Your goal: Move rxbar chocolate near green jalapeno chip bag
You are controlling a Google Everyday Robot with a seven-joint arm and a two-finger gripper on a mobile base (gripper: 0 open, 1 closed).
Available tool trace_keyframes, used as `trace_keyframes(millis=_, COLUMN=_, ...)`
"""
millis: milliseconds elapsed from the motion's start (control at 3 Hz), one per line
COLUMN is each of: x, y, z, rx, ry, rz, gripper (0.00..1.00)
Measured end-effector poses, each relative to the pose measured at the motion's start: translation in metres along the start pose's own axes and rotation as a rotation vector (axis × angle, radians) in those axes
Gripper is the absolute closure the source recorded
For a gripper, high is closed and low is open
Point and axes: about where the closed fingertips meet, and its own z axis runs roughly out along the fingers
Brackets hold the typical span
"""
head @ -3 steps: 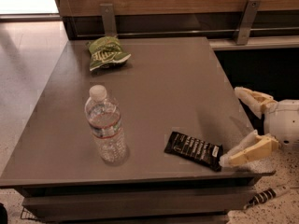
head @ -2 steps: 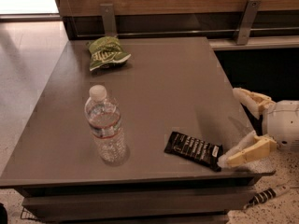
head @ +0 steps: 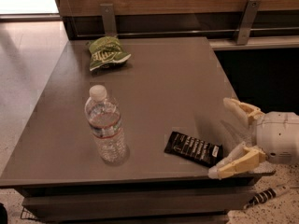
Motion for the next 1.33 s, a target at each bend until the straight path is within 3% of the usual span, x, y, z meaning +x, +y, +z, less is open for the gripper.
trace_keyframes(millis=1000, x=0.032, y=0.014, z=0.030, rx=-0.039, ry=0.003, rz=0.043, gripper=0.00)
trace_keyframes(millis=1333, x=0.041, y=0.014, z=0.037, rx=-0.046, ry=-0.007, rz=0.055, gripper=0.05)
